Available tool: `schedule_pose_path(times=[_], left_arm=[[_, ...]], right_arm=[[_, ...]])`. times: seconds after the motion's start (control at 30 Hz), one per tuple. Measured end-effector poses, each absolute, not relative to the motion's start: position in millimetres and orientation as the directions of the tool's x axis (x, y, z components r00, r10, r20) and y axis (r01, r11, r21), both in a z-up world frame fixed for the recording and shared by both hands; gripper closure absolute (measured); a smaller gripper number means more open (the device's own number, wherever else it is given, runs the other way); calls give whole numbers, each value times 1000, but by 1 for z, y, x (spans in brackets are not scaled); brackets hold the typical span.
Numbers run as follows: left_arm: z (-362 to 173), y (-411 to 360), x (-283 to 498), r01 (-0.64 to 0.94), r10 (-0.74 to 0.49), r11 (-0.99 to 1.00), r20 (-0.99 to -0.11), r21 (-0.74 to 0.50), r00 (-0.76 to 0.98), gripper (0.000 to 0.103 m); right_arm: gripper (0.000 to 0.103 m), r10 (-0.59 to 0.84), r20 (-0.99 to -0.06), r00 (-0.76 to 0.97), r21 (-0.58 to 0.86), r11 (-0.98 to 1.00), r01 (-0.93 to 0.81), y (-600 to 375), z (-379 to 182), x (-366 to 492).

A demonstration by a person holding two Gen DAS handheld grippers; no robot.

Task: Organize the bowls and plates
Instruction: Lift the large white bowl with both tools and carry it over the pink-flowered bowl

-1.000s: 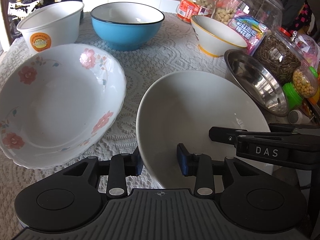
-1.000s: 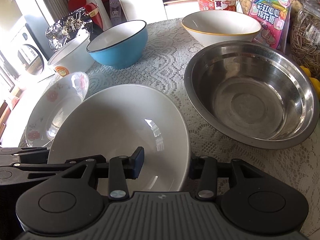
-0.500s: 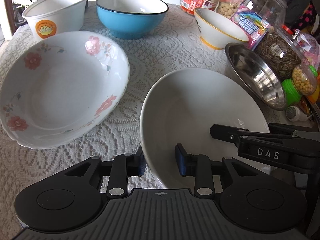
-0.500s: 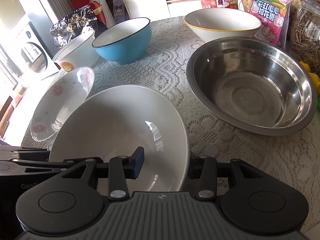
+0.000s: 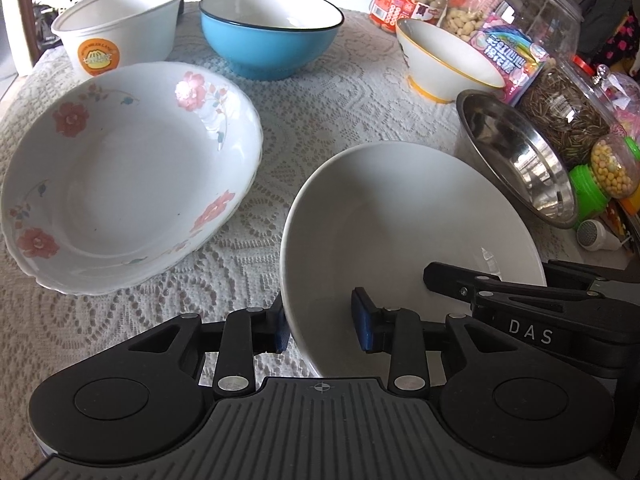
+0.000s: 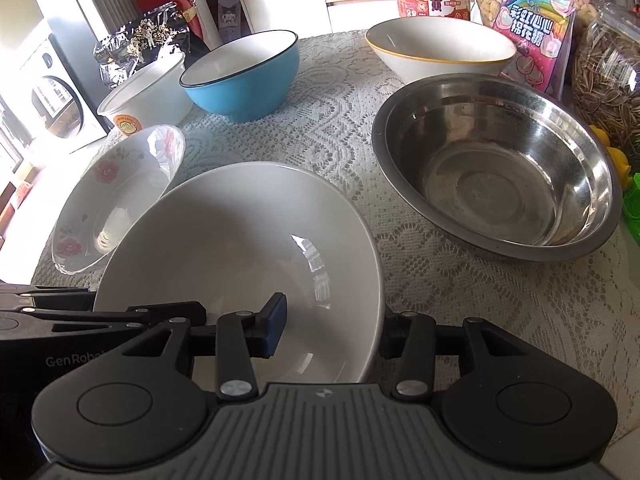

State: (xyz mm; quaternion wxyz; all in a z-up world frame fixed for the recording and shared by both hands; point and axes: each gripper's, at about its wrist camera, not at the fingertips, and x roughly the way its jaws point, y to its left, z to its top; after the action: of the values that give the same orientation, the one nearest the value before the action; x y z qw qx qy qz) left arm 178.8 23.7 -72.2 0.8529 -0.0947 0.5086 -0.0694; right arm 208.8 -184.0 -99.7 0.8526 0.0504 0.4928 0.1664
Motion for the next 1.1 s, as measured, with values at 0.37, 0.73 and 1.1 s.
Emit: schedule_pose_path(times=[0.37,0.73,1.1], left_arm=[[-64,35,175,-8,-188,975,-848,-220,496,71],[-53,54,168,-24,-176,973,-811,-228,558,71],[-33,80,159,-62,-147,970,-765,-237,627,74]], right_arm=[[59,333,-825,457,232,936,-263,-169,-90,210],[59,336,-807,486,197,929,-314,-150,-71,208],[59,358,-769,530,160,910,-383,-118,-46,223]])
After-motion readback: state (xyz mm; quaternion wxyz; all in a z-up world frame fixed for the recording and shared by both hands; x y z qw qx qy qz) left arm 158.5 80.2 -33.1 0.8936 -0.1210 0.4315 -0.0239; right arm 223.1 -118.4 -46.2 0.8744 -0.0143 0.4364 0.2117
